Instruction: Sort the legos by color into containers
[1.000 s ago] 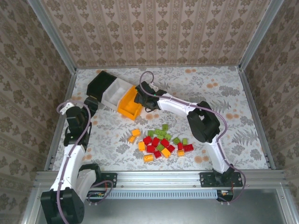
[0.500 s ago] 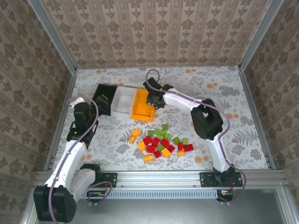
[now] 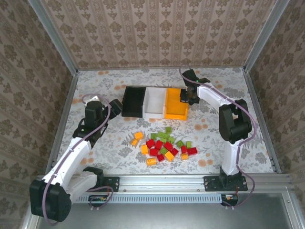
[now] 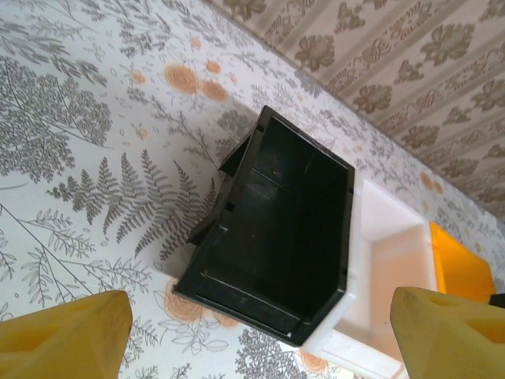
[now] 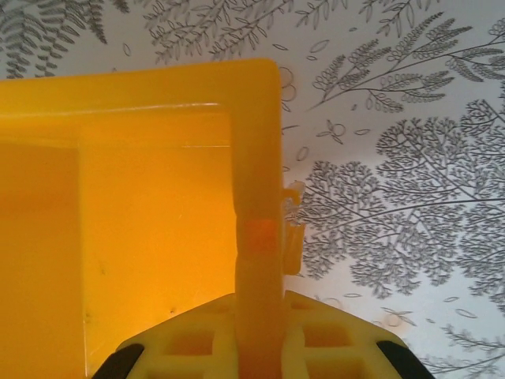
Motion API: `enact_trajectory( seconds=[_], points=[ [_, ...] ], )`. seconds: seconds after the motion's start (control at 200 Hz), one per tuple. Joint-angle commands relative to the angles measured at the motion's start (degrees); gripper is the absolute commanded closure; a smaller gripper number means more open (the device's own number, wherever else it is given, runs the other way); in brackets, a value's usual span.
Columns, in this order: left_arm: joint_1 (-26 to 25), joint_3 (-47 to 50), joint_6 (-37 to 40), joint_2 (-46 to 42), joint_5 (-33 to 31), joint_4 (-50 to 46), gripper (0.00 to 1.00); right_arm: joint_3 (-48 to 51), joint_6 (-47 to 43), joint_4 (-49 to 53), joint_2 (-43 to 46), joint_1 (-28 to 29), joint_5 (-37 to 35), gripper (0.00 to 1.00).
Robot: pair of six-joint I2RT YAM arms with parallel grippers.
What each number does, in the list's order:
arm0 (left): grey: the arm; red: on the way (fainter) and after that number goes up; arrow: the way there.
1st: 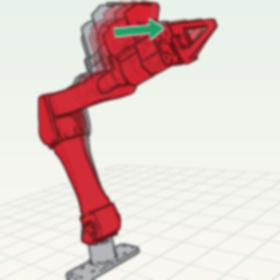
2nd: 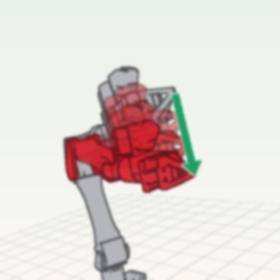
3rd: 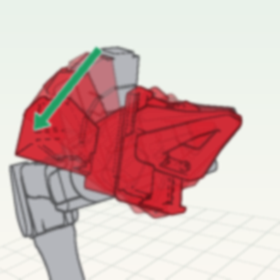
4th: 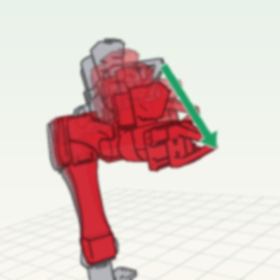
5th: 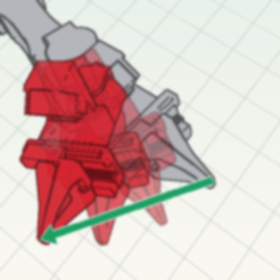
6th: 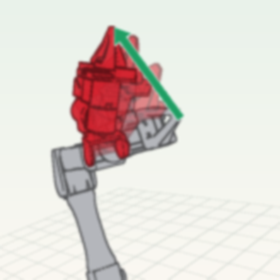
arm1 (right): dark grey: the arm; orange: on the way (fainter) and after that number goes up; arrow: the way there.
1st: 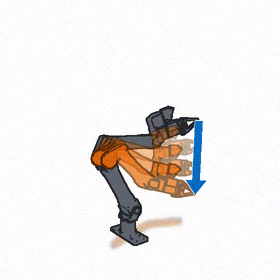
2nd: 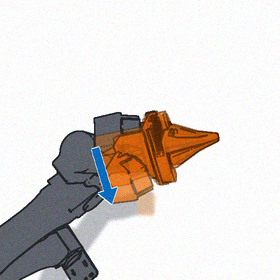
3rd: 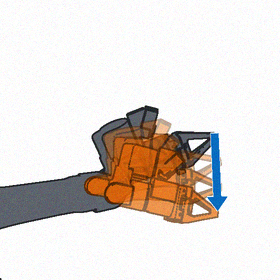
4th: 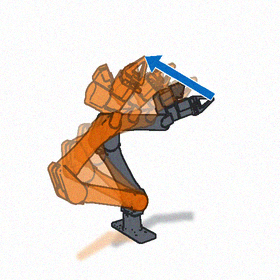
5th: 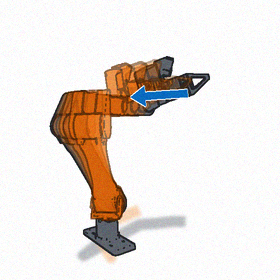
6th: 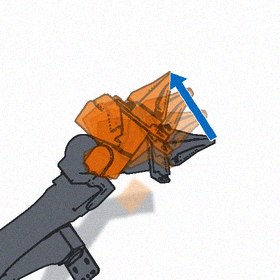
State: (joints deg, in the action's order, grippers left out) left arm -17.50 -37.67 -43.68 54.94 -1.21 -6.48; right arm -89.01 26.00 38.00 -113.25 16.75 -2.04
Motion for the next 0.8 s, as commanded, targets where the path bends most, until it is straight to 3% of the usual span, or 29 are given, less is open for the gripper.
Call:
enact_trajectory(
  seconds=[0.0, 0.135, 0.57, 0.66, 0.725, 0.795],
  points=[
    [-0.77, -1.66, 1.74, 0.18, 0.81, -1.96, 0.14, 1.86, -7.03, 1.76, 2.82, -0.09, 6.13, 1.00],
    [-0.87, -1.01, 1.88, 0.28, 0.86, -2.00, 0.14, 2.39, -8.78, 1.15, 2.05, -0.30, 7.36, 1.00],
    [-1.21, -0.21, 1.80, 1.58, 1.22, -2.22, 0.13, 7.85, -6.02, -1.24, 4.46, -1.28, 2.07, 1.00],
    [-1.38, -0.21, 1.91, 1.92, 1.61, -2.05, 0.01, 8.61, -5.54, -1.83, 5.17, -1.27, 1.78, 0.75],
    [-1.49, -0.30, 2.06, 1.93, 1.96, -1.96, 0.00, 8.93, -5.34, -2.29, 5.98, -1.25, 2.04, 0.55],
    [-1.57, -0.55, 2.16, 1.91, 2.14, -2.11, 0.00, 9.27, -4.69, -2.50, 7.30, -1.11, 2.37, 0.45]
  ],
)
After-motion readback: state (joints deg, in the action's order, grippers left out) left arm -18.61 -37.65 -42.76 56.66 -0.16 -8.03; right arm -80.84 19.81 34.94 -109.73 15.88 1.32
